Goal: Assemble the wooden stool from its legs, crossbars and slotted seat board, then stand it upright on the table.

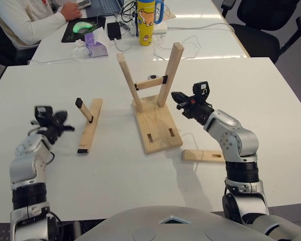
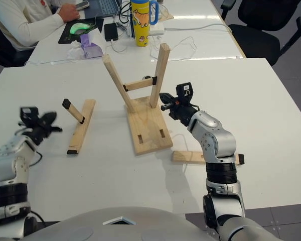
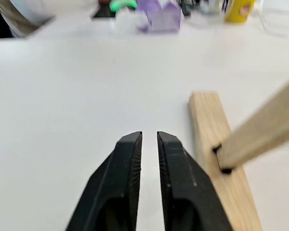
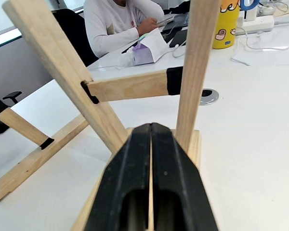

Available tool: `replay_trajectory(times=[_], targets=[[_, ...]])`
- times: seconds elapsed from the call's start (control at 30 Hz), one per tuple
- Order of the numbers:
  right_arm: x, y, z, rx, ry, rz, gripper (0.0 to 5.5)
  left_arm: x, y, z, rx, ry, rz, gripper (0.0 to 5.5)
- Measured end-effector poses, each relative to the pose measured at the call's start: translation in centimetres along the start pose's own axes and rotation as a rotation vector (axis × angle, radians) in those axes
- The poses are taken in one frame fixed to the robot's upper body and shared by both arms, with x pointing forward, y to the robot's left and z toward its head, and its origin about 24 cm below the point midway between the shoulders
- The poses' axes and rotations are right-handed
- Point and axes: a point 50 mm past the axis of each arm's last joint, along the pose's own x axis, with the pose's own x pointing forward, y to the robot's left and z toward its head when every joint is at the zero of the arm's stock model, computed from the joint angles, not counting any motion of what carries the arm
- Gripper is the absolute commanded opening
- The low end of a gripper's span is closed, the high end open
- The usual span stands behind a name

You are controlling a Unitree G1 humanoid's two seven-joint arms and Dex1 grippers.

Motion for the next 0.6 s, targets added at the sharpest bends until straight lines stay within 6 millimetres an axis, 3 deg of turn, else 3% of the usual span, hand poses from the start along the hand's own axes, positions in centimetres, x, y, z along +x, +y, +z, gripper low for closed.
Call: replay_trajectory(times=[0.23, 0.6], targets=[[-0.1, -0.1, -0.1, 0.000, 0.004, -0.007, 0.00, -0.8, -1.3, 0.6, -0.006, 0.079, -0.102, 2.18], [-0.1, -0.1, -0.3, -0.014, 0.019, -0.004, 0.00, -0.9, -2.9, -1.7, -0.022, 0.209, -0.138, 3.79]])
